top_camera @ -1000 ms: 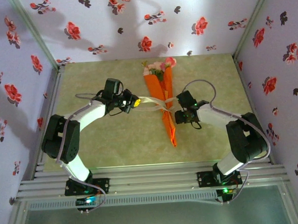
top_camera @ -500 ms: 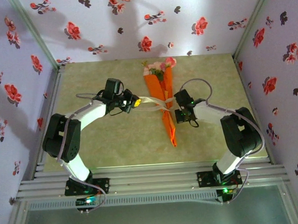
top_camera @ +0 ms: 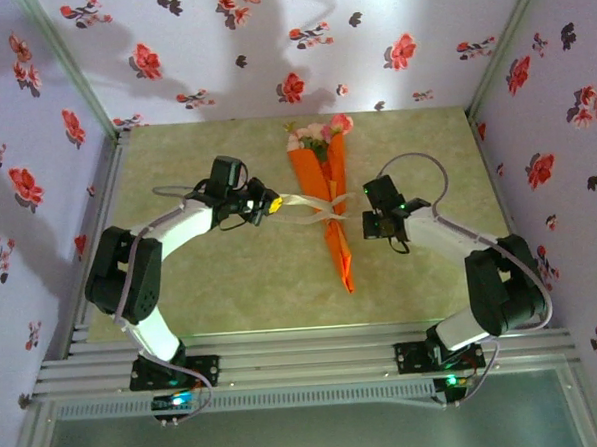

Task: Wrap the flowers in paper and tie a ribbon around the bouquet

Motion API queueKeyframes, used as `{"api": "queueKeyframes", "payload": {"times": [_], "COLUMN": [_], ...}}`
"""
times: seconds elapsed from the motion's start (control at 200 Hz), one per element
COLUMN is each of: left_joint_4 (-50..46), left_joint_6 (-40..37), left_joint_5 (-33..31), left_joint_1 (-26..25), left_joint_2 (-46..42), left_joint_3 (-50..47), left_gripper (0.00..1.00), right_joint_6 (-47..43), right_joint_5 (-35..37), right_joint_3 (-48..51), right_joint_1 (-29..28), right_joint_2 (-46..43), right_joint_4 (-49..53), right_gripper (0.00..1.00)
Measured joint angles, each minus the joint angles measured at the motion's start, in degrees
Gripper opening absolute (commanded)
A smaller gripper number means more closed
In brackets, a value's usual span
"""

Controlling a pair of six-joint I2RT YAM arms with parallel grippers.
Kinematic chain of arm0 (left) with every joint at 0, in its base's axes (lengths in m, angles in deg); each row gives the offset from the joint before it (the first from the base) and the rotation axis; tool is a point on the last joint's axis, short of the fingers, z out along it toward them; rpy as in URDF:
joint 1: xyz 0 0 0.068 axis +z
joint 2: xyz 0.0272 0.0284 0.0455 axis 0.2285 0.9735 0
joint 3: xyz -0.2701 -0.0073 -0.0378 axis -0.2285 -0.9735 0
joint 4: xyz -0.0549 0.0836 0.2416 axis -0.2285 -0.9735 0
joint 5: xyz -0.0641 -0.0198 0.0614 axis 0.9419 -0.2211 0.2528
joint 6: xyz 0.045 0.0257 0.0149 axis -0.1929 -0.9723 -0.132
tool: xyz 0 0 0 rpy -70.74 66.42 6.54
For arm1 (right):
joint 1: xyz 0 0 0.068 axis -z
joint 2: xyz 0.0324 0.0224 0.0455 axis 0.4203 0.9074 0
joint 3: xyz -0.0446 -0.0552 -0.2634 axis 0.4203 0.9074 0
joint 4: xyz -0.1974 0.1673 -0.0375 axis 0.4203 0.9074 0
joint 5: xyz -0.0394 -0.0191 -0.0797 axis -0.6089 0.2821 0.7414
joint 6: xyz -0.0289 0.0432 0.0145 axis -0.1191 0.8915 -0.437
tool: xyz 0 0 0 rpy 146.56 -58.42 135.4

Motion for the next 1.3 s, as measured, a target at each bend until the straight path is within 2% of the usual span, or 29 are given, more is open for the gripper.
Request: {"api": "queueKeyframes", "payload": {"times": [0.21,0.51,0.86,1.07,1.165,1.245,1.3], "left_joint_4": [0.0,0.02,-0.02,-2.4,-4.83,-8.02,-10.91], "left_joint_6": [0.02,0.02,0.02,0.33,0.52,0.66,0.35], "left_joint_5": [0.0,0.0,-0.02,-0.59,-1.49,-2.32,-3.28], "left_joint_1": [0.0,0.0,0.0,-0.04,-0.11,-0.22,-0.33], "left_joint_2": [0.0,0.0,0.0,-0.02,-0.02,-0.02,-0.24], "left_joint_3": [0.0,0.0,0.0,-0.52,-1.92,-2.73,-2.75], "left_gripper": [0.0,0.0,0.0,0.0,0.16,0.39,0.48], "right_joint_6": [2.78,6.54,12.7,14.25,15.26,16.13,16.98], "right_joint_5": [-2.03,-9.79,-11.87,-15.15,-16.31,-17.4,-18.34], "right_joint_3": [1.84,0.5,0.63,0.61,0.61,0.61,0.61], "right_joint_1": [1.62,0.9,9.16,7.58,6.54,6.16,6.16], "right_joint_2": [-3.08,-4.81,-6.84,-6.84,-6.84,-6.84,-6.84], "right_joint_4": [1.4,2.14,3.34,3.54,3.54,3.52,3.52], "right_gripper": [0.0,0.0,0.0,0.0,0.0,0.0,0.0]}}
